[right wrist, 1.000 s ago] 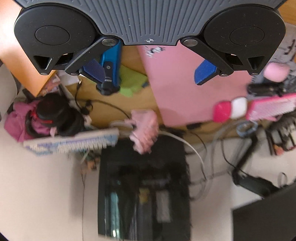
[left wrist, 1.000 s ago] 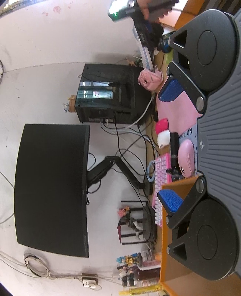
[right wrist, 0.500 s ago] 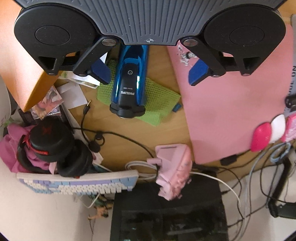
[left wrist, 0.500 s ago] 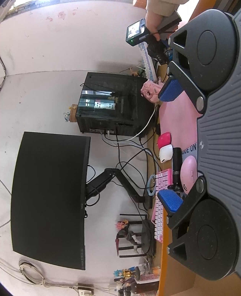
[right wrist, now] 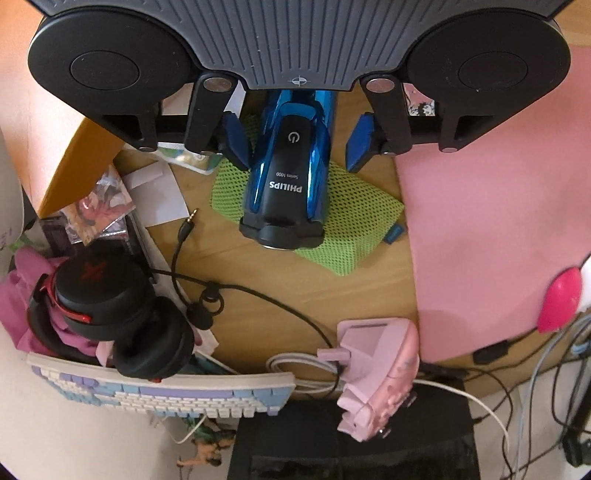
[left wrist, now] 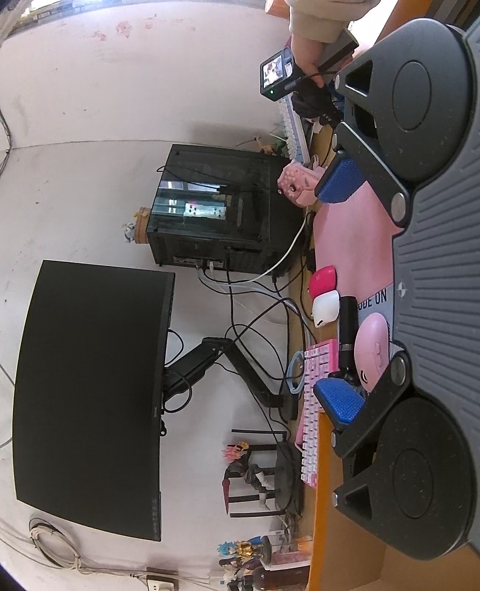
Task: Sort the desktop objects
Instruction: 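Close the right gripper around the blue Philips shaver, then lift the shaver with the right gripper and carry it over the orange box, then lower the shaver into the box and open the right gripper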
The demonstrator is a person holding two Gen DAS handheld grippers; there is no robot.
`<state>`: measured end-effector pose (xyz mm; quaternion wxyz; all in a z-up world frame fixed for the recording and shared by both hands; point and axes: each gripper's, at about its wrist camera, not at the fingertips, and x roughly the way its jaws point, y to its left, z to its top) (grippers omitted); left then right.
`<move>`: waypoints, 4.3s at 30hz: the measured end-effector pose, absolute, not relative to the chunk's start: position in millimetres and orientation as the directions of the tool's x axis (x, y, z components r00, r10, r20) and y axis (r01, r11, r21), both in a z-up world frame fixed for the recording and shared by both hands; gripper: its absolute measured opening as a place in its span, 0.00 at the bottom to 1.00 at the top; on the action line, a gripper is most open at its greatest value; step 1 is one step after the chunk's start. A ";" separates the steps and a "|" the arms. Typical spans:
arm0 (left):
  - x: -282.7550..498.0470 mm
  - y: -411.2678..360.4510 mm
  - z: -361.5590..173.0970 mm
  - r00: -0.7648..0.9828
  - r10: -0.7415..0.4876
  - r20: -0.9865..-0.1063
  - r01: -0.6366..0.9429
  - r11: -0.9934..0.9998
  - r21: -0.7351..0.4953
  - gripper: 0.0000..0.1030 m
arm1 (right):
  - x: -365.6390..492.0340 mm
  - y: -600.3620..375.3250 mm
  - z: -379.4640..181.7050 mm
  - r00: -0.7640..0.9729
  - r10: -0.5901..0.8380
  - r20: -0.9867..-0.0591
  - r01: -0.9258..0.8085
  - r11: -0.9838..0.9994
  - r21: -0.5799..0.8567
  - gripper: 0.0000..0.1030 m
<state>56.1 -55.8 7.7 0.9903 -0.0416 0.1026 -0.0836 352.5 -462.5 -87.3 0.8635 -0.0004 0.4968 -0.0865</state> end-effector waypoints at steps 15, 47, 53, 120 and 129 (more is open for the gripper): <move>54.6 -54.5 6.0 0.960 -0.184 -0.209 0.165 0.981 -0.103 1.00 | 367.5 -451.1 -100.0 0.442 -0.226 -0.868 0.130 0.974 -0.187 0.48; 26.8 -31.4 23.2 0.980 -0.124 -0.156 0.118 0.992 -0.046 1.00 | 268.9 -356.2 4.8 0.758 0.093 -0.645 -0.158 0.987 -0.043 0.45; 16.7 -15.5 23.2 0.985 -0.069 -0.160 0.064 0.997 -0.031 1.00 | 240.8 -308.5 48.8 0.787 0.214 -0.579 -0.304 0.951 -0.062 0.45; -66.8 170.3 -5.2 0.848 0.460 -0.264 -0.486 0.873 -0.042 1.00 | 157.4 92.5 -11.1 0.437 0.407 -0.802 -0.851 0.477 -0.221 0.80; -51.4 145.8 -9.3 0.879 0.392 -0.271 -0.412 0.911 -0.018 1.00 | 122.7 -17.4 29.4 0.552 0.567 -0.611 -0.783 0.605 -0.146 0.81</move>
